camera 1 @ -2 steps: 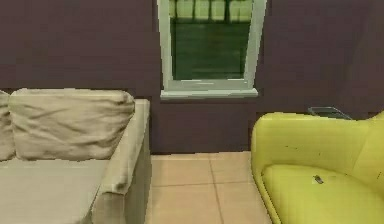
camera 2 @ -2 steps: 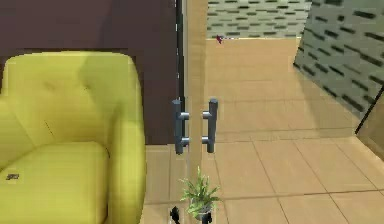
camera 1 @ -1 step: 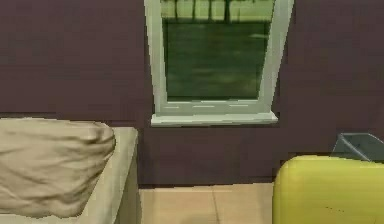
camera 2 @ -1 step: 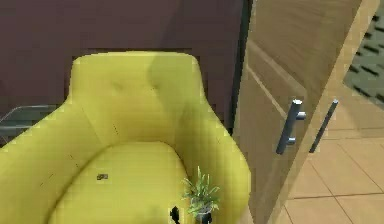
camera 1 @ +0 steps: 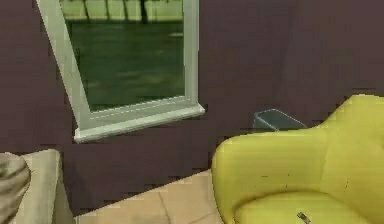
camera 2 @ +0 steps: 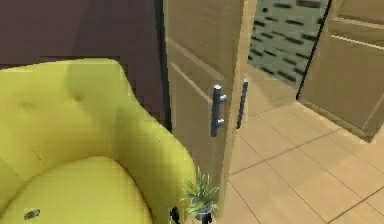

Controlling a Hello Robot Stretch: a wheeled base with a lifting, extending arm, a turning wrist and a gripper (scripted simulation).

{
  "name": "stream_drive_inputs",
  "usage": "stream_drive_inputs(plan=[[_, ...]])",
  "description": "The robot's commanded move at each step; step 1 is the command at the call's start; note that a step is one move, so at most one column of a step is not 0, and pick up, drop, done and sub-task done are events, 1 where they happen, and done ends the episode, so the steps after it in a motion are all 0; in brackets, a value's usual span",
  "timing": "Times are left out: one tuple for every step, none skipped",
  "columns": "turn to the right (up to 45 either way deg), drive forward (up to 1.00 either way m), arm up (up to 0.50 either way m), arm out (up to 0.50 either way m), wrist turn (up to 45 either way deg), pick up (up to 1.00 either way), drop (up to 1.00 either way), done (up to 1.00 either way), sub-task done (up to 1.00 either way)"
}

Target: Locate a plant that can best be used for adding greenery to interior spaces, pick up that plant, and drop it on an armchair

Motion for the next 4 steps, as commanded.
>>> stream_drive_inputs(plan=[[0.0,0.30,0.00,0.00,0.0,0.00,0.00,0.00,0.00],[-45.0,0.00,0.00,0.00,0.0,0.00,0.00,0.00,0.00],[-45.0,0.00,0.00,0.00,0.0,0.00,0.00,0.00,0.00],[-45.0,0.00,0.00,0.00,0.0,0.00,0.00,0.00,0.00]])
